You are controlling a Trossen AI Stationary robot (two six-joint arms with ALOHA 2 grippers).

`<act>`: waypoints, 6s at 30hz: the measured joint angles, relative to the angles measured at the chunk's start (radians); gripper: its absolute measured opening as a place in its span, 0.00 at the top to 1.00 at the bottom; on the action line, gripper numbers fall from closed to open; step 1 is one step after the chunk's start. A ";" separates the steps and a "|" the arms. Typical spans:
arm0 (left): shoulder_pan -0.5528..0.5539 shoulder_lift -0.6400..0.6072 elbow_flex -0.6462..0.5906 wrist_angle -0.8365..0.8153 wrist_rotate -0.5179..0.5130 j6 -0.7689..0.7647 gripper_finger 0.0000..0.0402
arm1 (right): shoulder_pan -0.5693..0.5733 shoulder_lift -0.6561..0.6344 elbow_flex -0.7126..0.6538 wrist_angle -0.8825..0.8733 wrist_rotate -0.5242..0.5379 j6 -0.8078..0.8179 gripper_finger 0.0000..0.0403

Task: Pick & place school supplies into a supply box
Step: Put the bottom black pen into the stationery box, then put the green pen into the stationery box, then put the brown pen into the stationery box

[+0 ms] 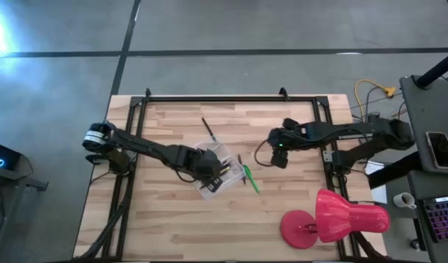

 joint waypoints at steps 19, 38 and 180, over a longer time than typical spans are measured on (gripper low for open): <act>-0.016 0.004 -0.176 0.286 0.096 -0.143 0.72 | 0.061 0.077 -0.053 0.144 -0.237 0.256 0.50; -0.140 0.002 0.054 0.038 -0.179 -0.190 0.68 | 0.304 0.230 -0.015 0.178 -0.122 0.552 0.50; -0.407 -0.616 -0.393 0.235 -0.820 -0.252 0.68 | -0.007 0.614 0.622 0.024 -0.180 0.200 0.65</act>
